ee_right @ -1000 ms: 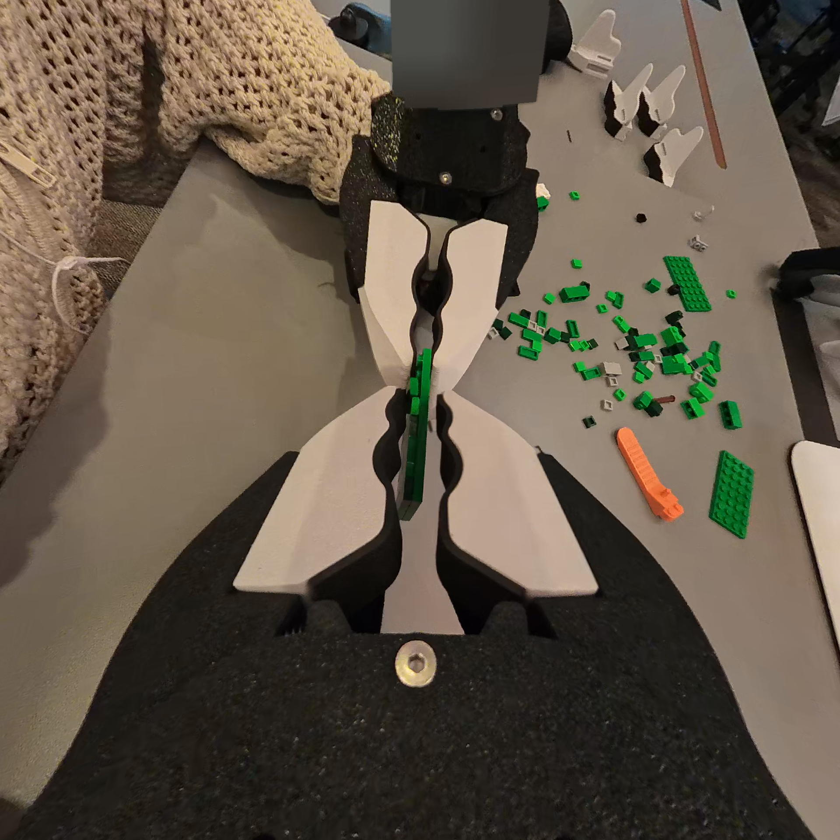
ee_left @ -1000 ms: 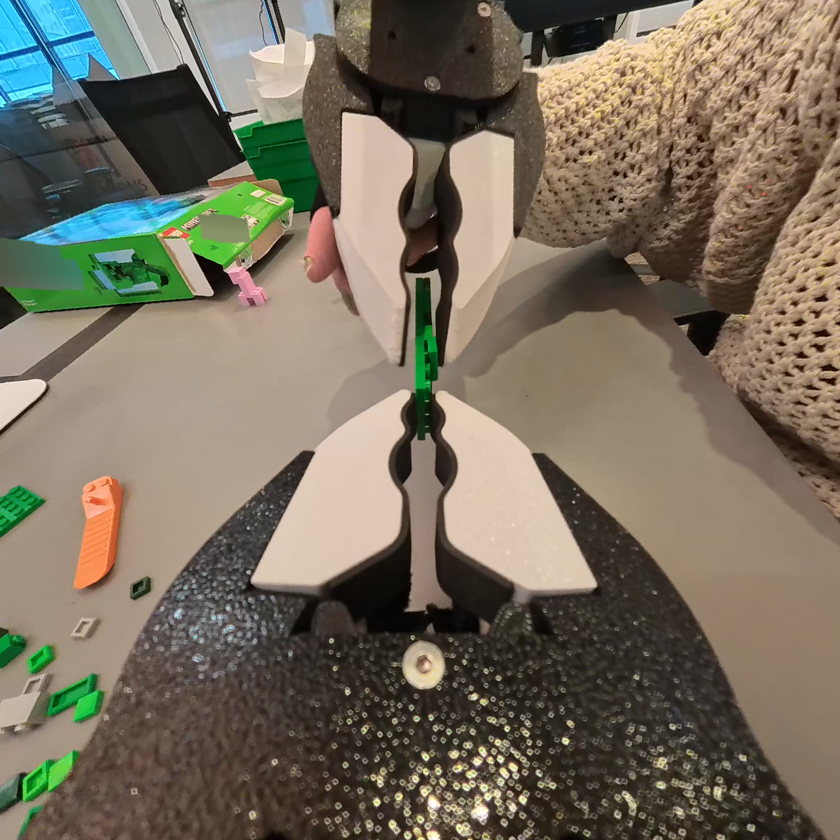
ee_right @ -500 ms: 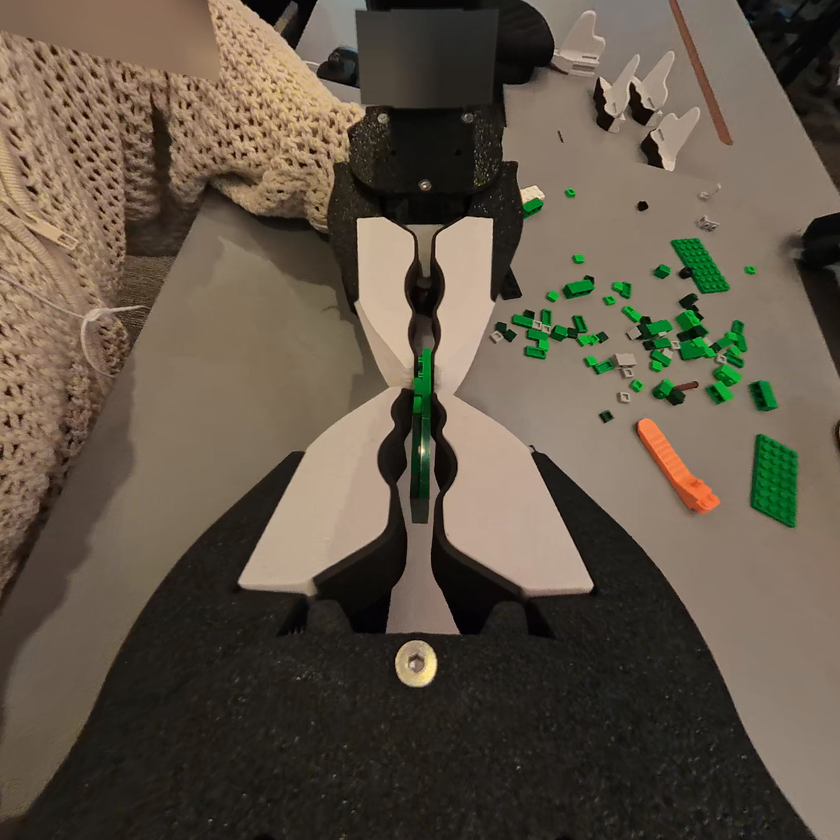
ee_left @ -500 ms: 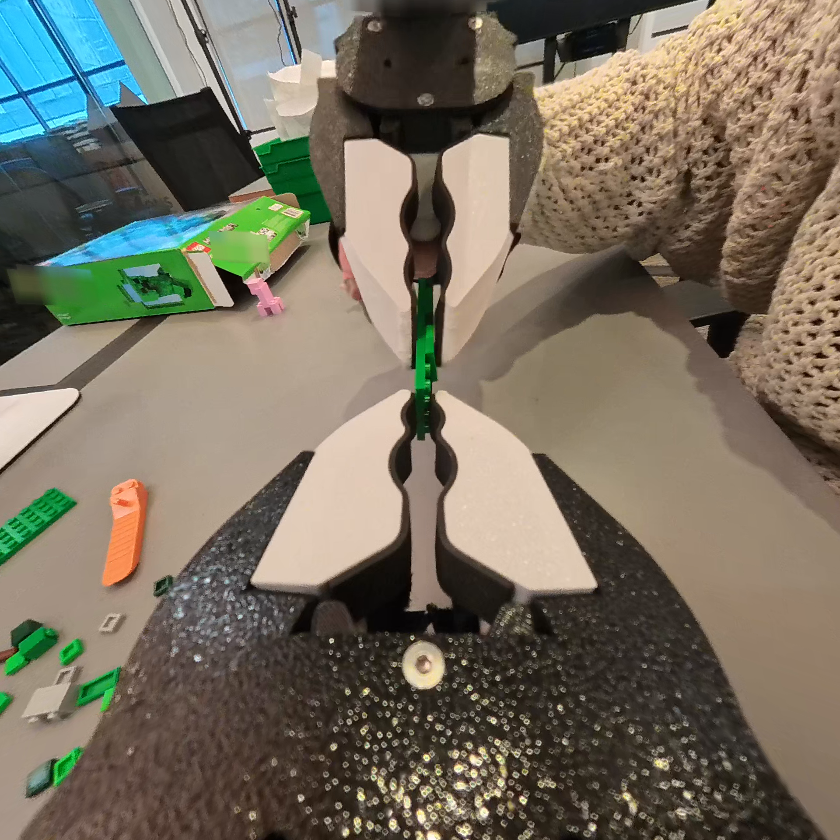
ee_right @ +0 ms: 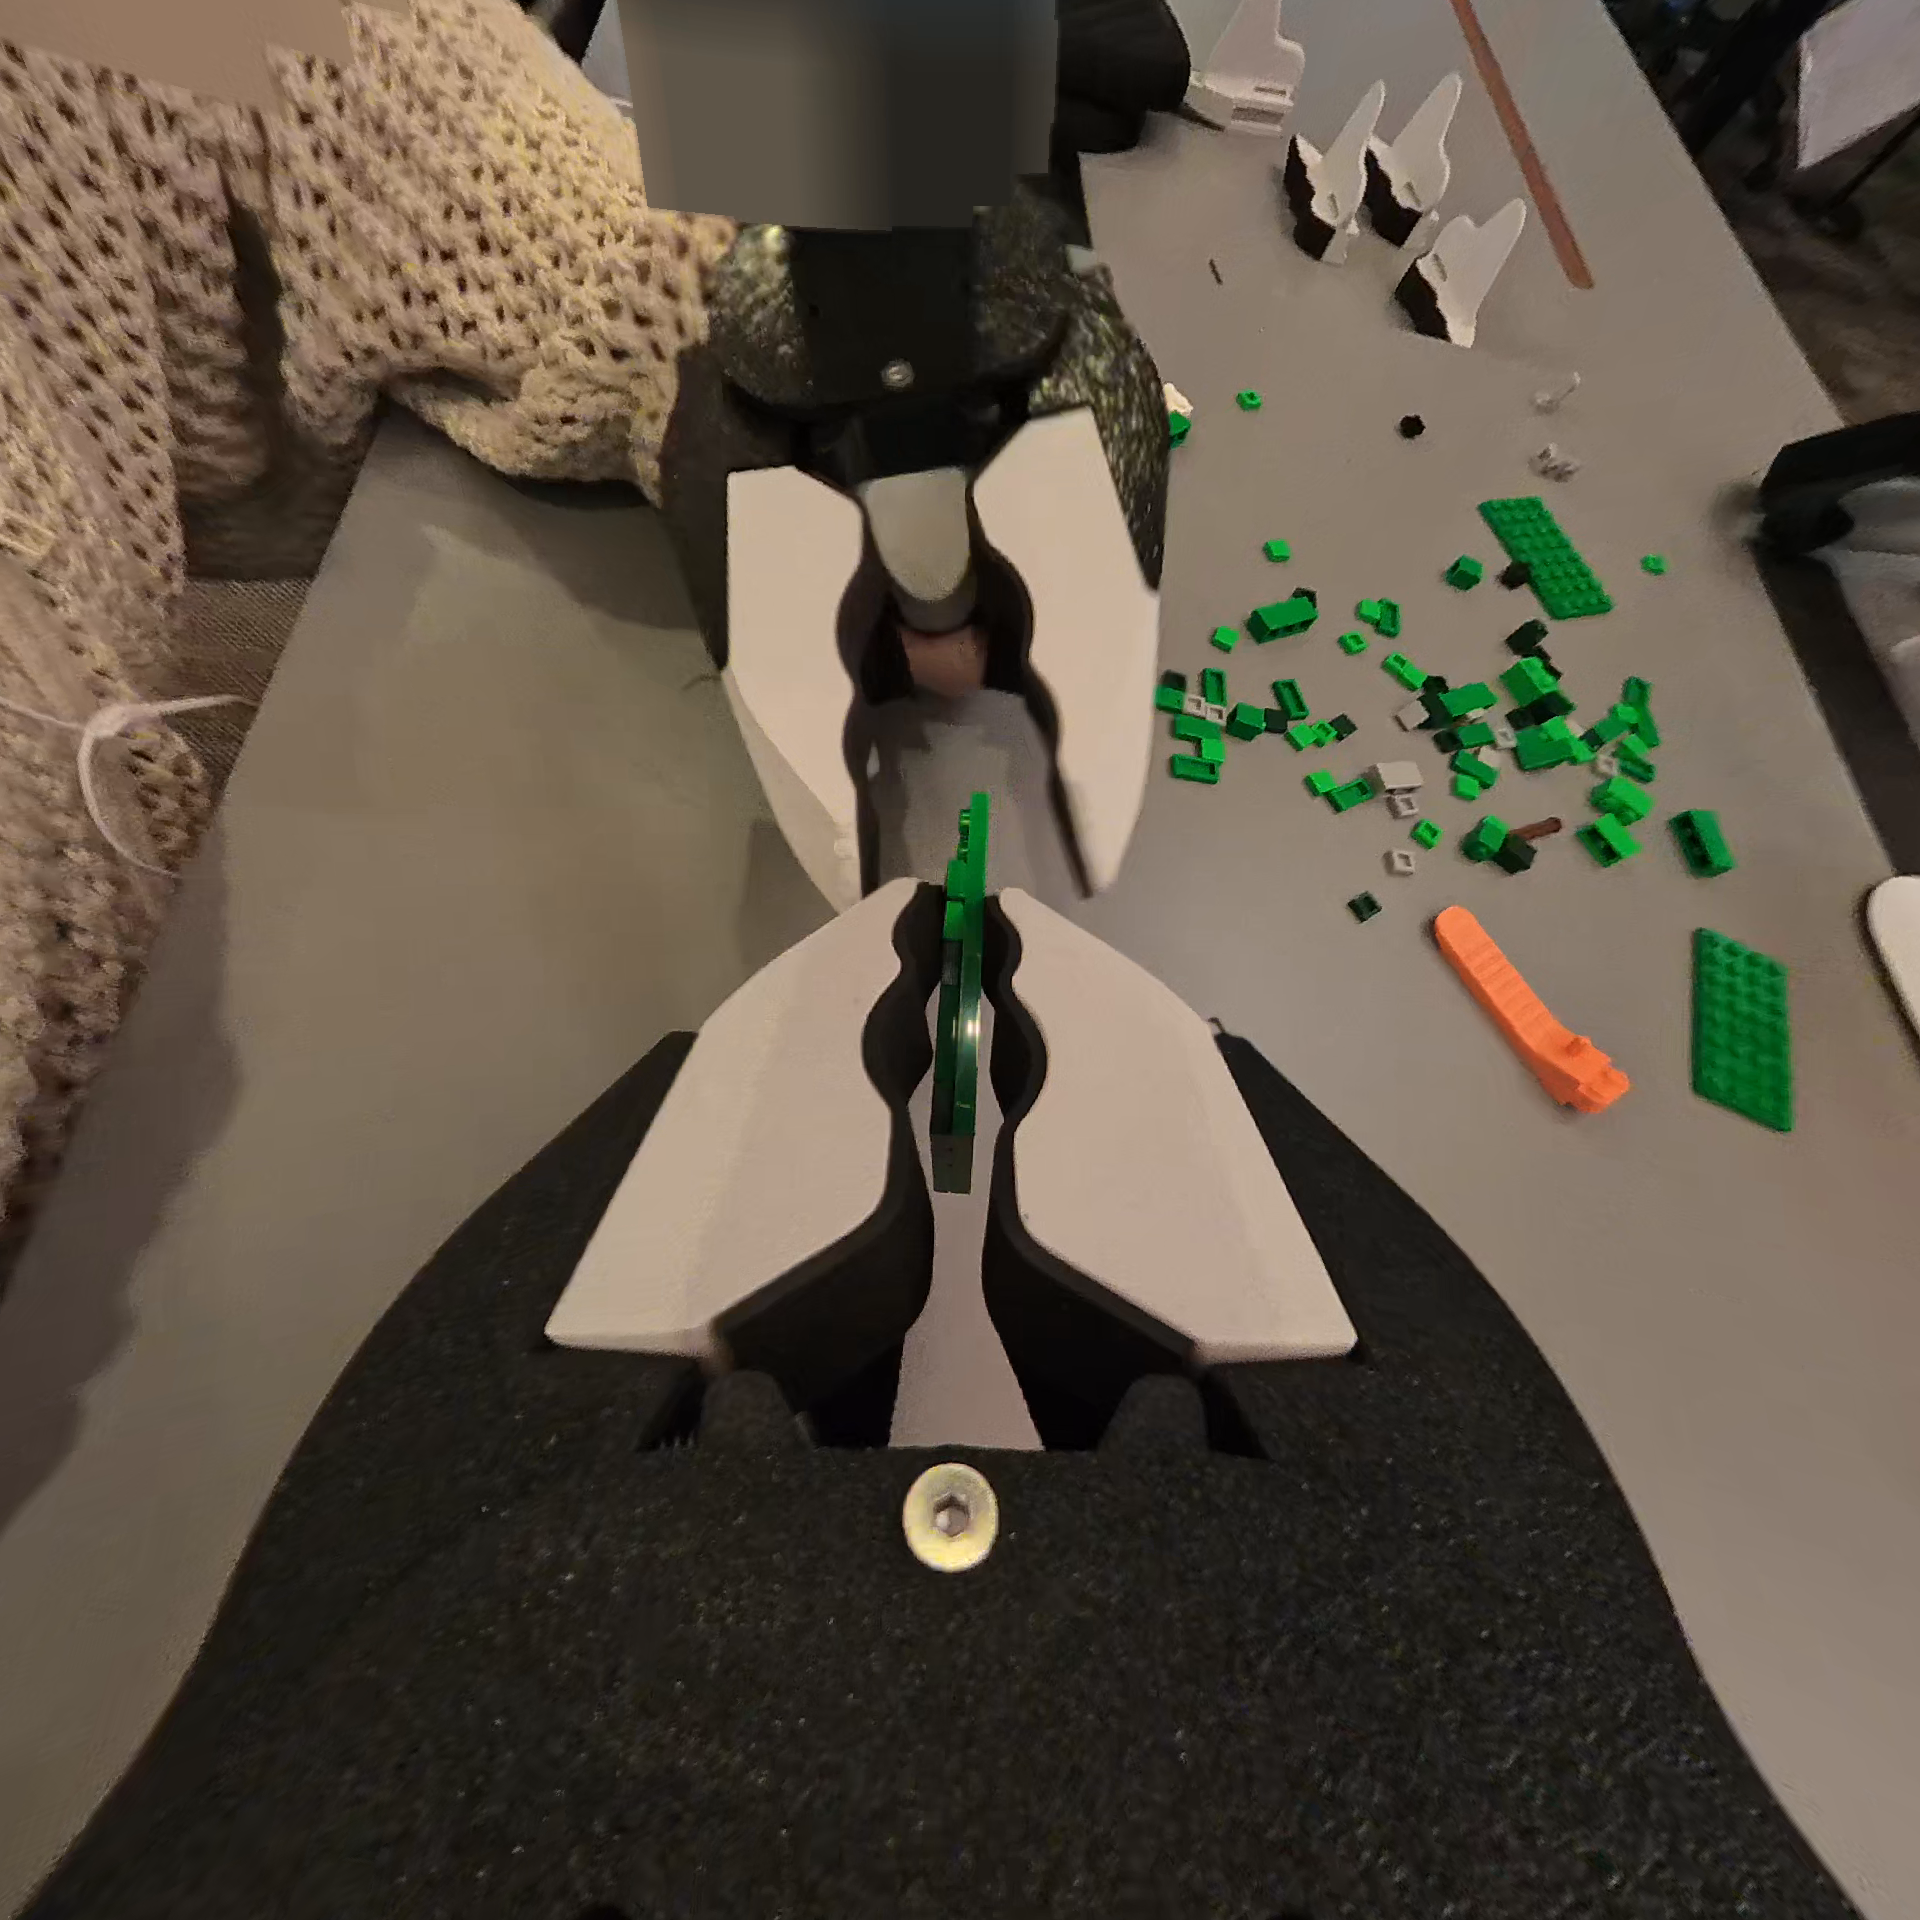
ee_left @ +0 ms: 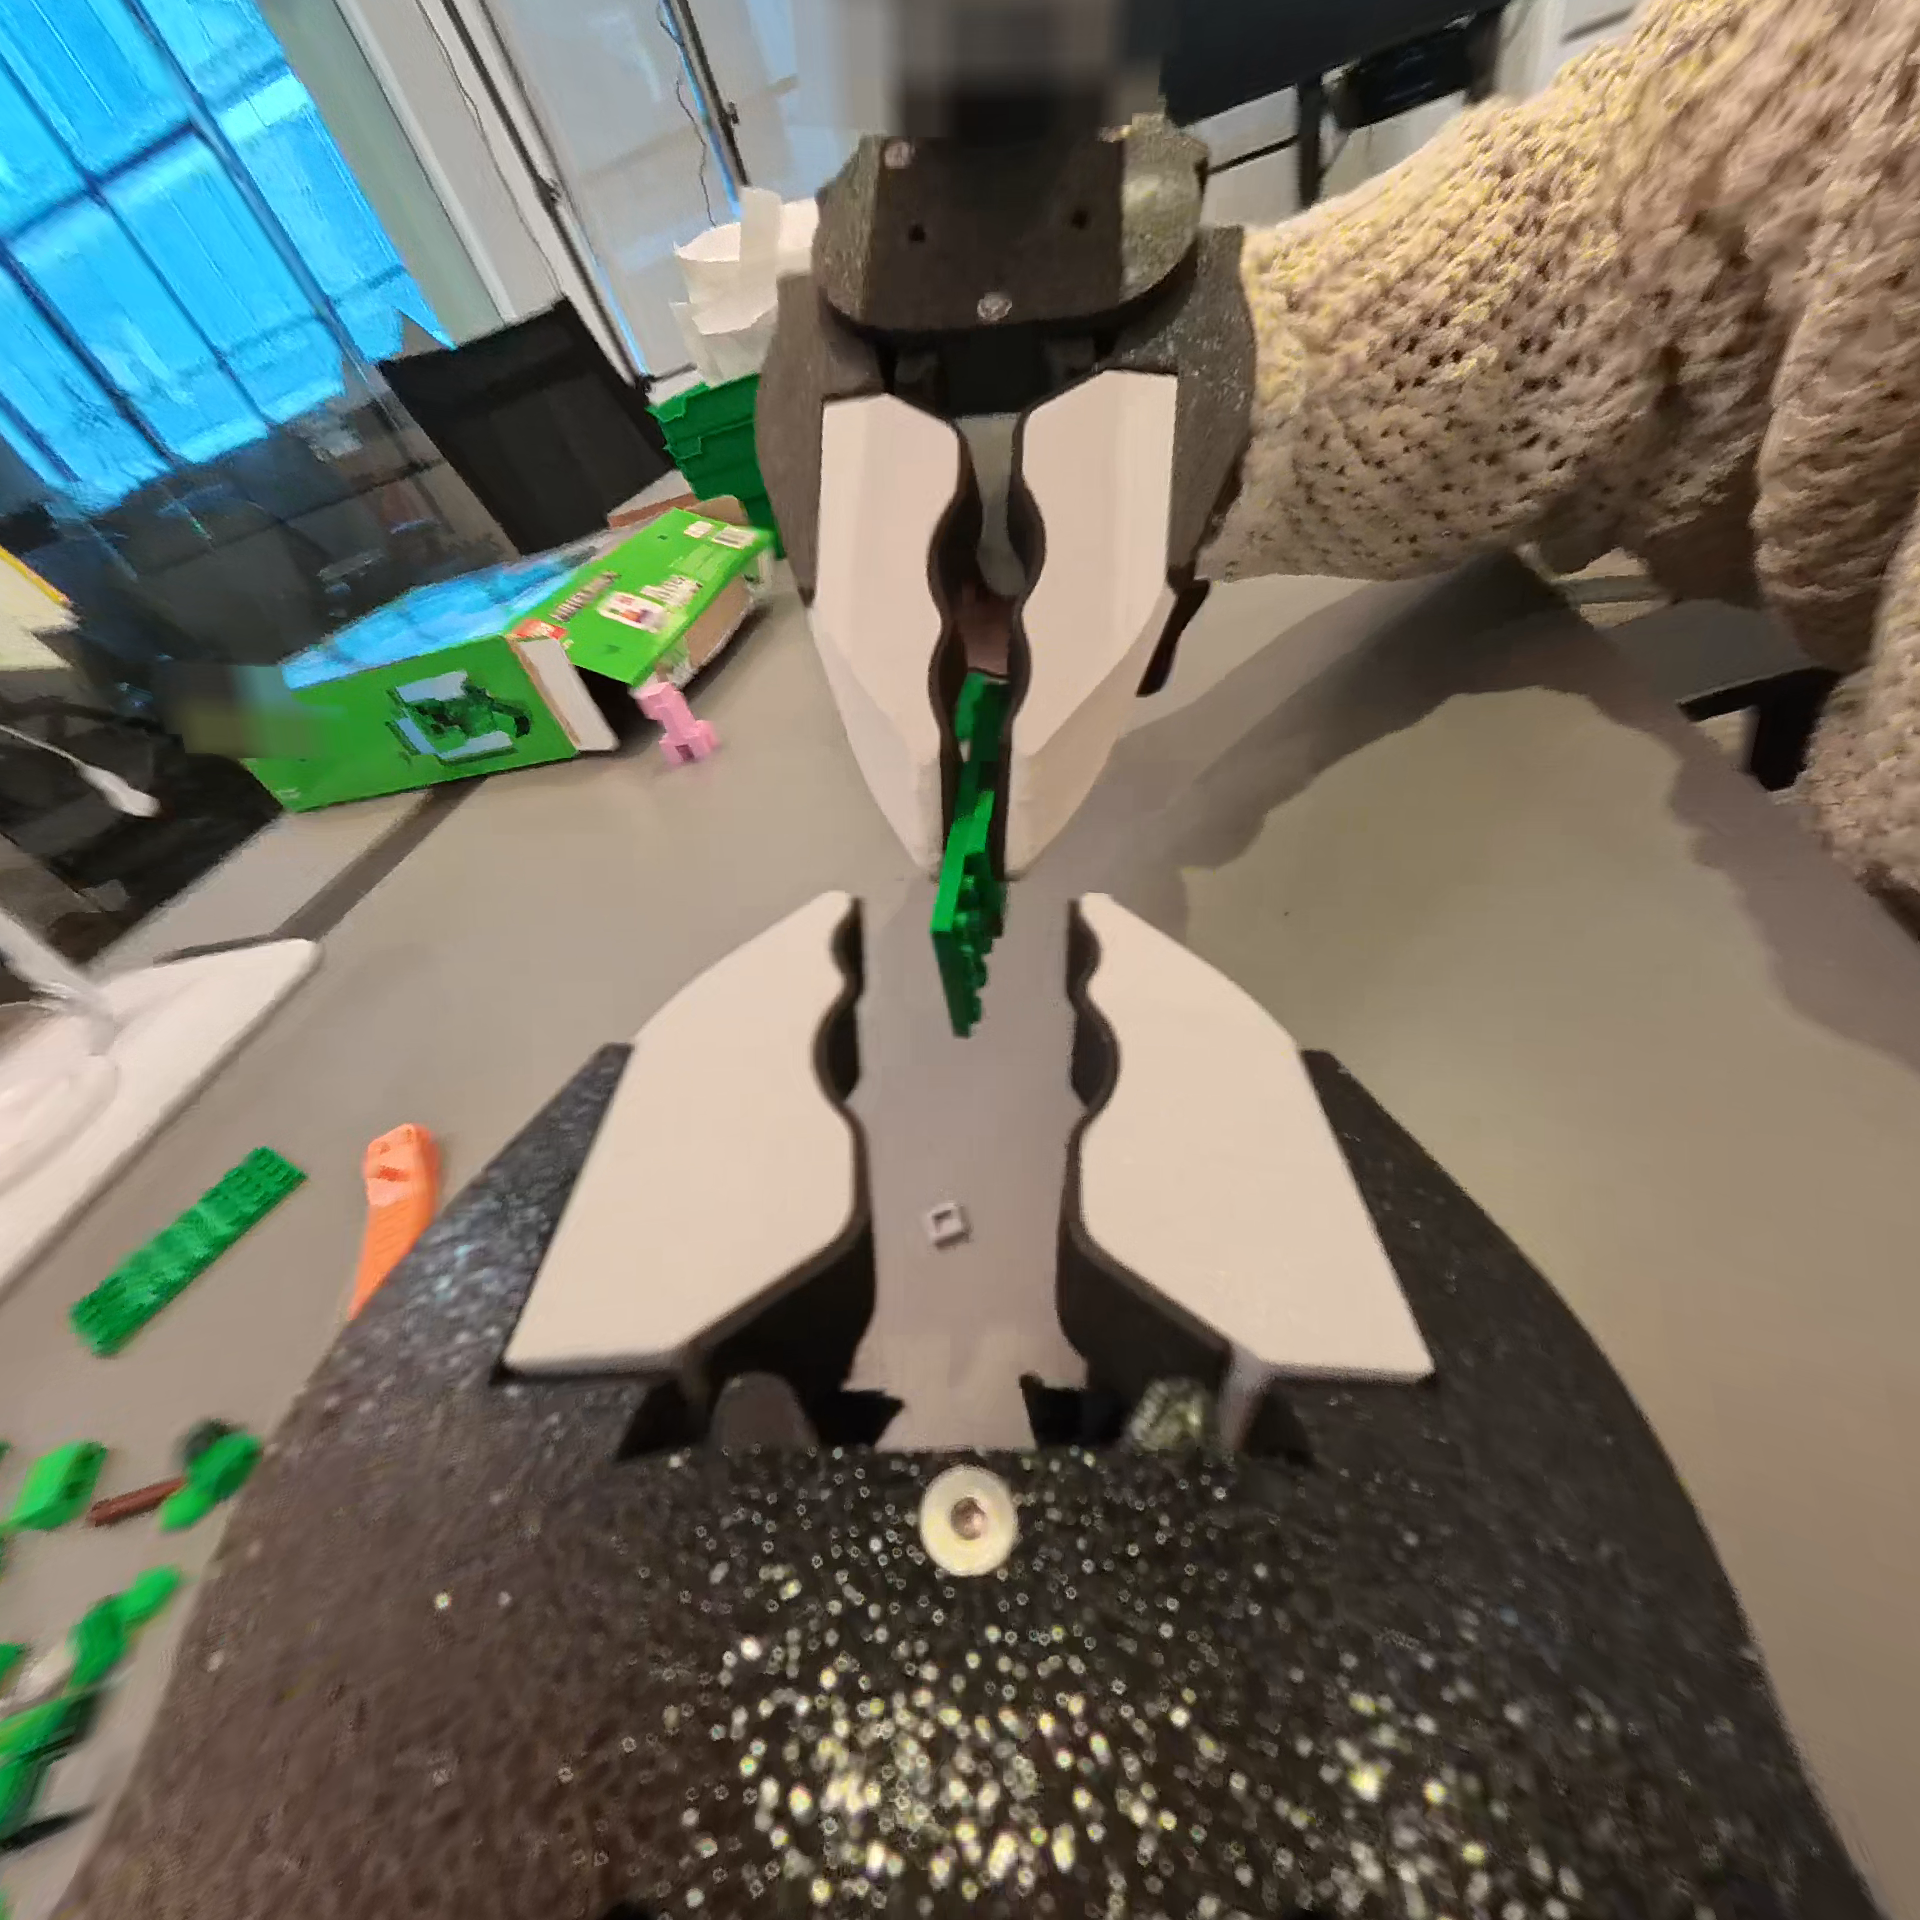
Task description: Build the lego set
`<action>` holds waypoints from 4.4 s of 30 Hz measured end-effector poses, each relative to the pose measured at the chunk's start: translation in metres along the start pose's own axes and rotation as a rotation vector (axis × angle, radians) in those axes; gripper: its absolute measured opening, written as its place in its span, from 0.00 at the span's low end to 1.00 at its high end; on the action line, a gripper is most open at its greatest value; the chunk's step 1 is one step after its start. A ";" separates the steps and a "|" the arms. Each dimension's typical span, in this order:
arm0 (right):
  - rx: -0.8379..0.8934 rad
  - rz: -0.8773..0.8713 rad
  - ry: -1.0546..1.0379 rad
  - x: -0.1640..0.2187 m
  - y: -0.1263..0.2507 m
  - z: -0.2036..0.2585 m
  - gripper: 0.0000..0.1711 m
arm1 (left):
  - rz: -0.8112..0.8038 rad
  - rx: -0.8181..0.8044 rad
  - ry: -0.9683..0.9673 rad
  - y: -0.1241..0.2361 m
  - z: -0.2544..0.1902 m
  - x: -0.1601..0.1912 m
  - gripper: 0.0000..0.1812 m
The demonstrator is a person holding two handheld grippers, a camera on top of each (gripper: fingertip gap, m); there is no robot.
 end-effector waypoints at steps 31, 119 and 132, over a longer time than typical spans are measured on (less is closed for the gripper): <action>-0.062 -0.132 -0.114 -0.011 0.004 -0.009 0.04 | 0.020 -0.121 -0.184 0.005 -0.002 -0.015 0.19; -0.475 0.139 -0.413 0.015 -0.003 0.002 0.04 | 0.342 -0.118 -0.692 -0.014 -0.028 0.006 0.19; 0.191 -0.113 0.188 -0.004 0.010 -0.020 0.27 | 0.059 -0.069 0.269 0.009 0.018 0.010 0.19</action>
Point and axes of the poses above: each gripper's, where its closed fingertips meet, y back along the fingers, x out of its underside, z = x × y across the jaws, the point moved 5 cm from there along y, back along the fingers, and after that the axes turned 15 degrees about x, right-handed, at the moved point
